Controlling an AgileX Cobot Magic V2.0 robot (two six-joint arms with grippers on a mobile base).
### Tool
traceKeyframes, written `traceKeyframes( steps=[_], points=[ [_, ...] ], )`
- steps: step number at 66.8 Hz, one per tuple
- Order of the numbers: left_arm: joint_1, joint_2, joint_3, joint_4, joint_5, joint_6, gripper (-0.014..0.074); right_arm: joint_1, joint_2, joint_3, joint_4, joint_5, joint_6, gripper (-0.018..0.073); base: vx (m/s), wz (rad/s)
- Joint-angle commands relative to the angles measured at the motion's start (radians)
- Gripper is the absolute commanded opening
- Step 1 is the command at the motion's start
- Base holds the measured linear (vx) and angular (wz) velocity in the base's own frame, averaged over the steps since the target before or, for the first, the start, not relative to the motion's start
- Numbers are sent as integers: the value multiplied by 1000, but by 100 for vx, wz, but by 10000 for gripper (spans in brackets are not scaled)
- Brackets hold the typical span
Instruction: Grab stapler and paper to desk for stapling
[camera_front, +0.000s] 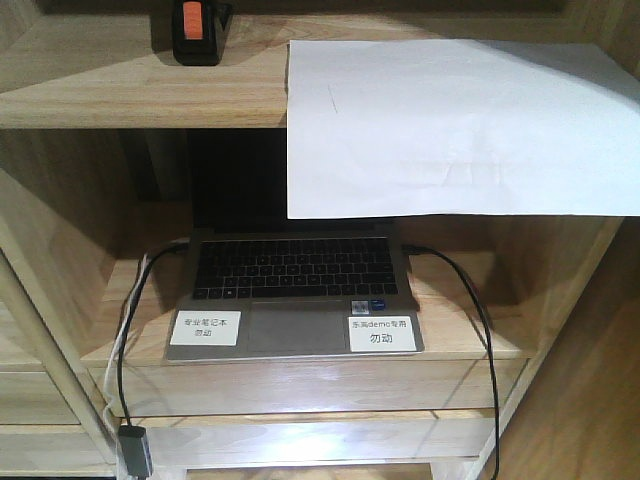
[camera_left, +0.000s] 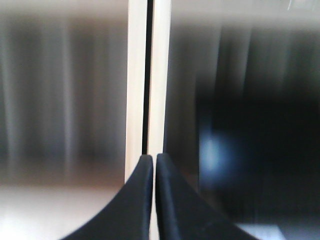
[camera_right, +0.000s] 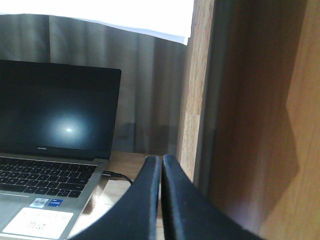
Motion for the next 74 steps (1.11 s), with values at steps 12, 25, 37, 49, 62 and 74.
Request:
traceKeyframes(
  steps=[12, 25, 37, 49, 62, 74],
  points=[
    [-6, -13, -162, -7, -82, -9, -7, -3, -11, 4, -1, -80, -5, -9, 0, 0],
    [-6, 82, -387, -3, 121, 3, -7, -3, -11, 4, -1, -80, -5, -9, 0, 0],
    [-6, 226, -569, -1, 296, 29, -7, -3, -11, 4, -1, -80, -5, -9, 0, 0],
    [-6, 374, -720, -8, 521, 29, -7, -3, -11, 4, -1, -80, -5, -9, 0, 0],
    [-6, 425, -747, -8, 567, 27, -7, -3, -11, 4, -1, -80, -5, -9, 0, 0],
    [-6, 428, -747, -8, 531, 9, -6, -3, -11, 4, -1, -80, -5, -9, 0, 0]
  ],
)
